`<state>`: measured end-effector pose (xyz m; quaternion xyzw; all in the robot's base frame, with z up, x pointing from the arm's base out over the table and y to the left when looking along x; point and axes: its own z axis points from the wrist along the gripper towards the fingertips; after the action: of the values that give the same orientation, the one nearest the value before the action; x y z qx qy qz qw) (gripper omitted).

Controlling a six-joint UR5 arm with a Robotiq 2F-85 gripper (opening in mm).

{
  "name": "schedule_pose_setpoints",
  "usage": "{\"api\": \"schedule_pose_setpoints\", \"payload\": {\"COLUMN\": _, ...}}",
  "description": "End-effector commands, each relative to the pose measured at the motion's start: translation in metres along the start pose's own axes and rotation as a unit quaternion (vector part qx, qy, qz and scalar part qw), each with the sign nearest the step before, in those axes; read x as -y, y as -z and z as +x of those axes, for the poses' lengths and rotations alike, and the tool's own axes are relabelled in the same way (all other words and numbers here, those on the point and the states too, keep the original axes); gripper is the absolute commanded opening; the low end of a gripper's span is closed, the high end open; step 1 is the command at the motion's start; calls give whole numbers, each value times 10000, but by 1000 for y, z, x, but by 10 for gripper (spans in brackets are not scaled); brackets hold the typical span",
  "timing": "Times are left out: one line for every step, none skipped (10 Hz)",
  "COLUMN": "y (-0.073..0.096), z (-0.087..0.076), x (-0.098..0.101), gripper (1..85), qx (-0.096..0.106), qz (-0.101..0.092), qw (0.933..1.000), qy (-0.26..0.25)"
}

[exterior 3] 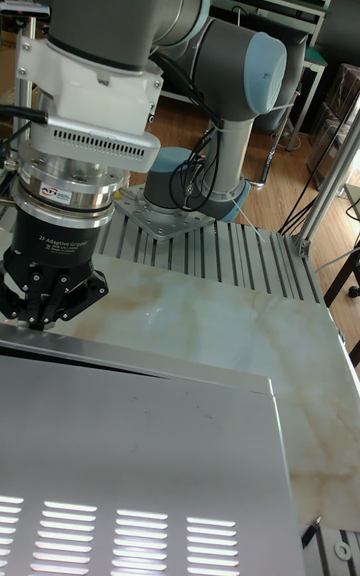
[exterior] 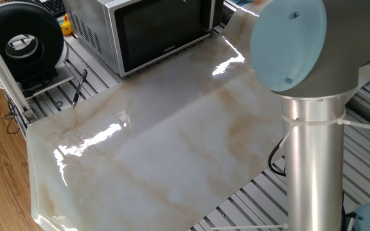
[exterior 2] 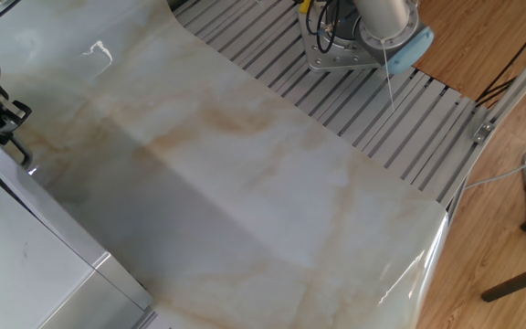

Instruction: Close the microwave door

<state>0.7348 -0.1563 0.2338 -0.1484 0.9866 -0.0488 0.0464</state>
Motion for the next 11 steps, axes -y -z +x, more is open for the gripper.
{"api": "schedule_pose_setpoints", "payload": {"y": 1, "z": -2, "x": -2, "gripper": 13, "qx": 49, "qz": -61, "qw": 10000, "qy": 18}}
{"api": "schedule_pose_setpoints", "payload": {"y": 1, "z": -2, "x": -1, "gripper": 13, "qx": 56, "qz": -59, "qw": 10000, "qy": 18}}
{"api": "schedule_pose_setpoints", "payload": {"y": 1, "z": -1, "x": -1, "gripper": 13, "qx": 61, "qz": -73, "qw": 10000, "qy": 24}}
{"api": "schedule_pose_setpoints", "payload": {"y": 1, "z": 1, "x": -1, "gripper": 13, "qx": 32, "qz": -58, "qw": 10000, "qy": 57}}
{"api": "schedule_pose_setpoints", "payload": {"y": 3, "z": 4, "x": -2, "gripper": 13, "qx": 15, "qz": -80, "qw": 10000, "qy": 40}}
{"api": "schedule_pose_setpoints", "payload": {"y": 3, "z": 8, "x": 2, "gripper": 13, "qx": -13, "qz": -16, "qw": 10000, "qy": 55}}
{"api": "schedule_pose_setpoints", "payload": {"y": 3, "z": 10, "x": 5, "gripper": 13, "qx": -18, "qz": -2, "qw": 10000, "qy": 88}}
{"api": "schedule_pose_setpoints", "payload": {"y": 3, "z": 9, "x": 6, "gripper": 13, "qx": 2, "qz": 12, "qw": 9999, "qy": 112}}
{"api": "schedule_pose_setpoints", "payload": {"y": 2, "z": 5, "x": 4, "gripper": 13, "qx": 42, "qz": -15, "qw": 9999, "qy": 115}}
{"api": "schedule_pose_setpoints", "payload": {"y": 3, "z": 3, "x": 3, "gripper": 13, "qx": 23, "qz": -5, "qw": 9999, "qy": 117}}
{"api": "schedule_pose_setpoints", "payload": {"y": 3, "z": 3, "x": 2, "gripper": 13, "qx": 16, "qz": -7, "qw": 9999, "qy": 101}}
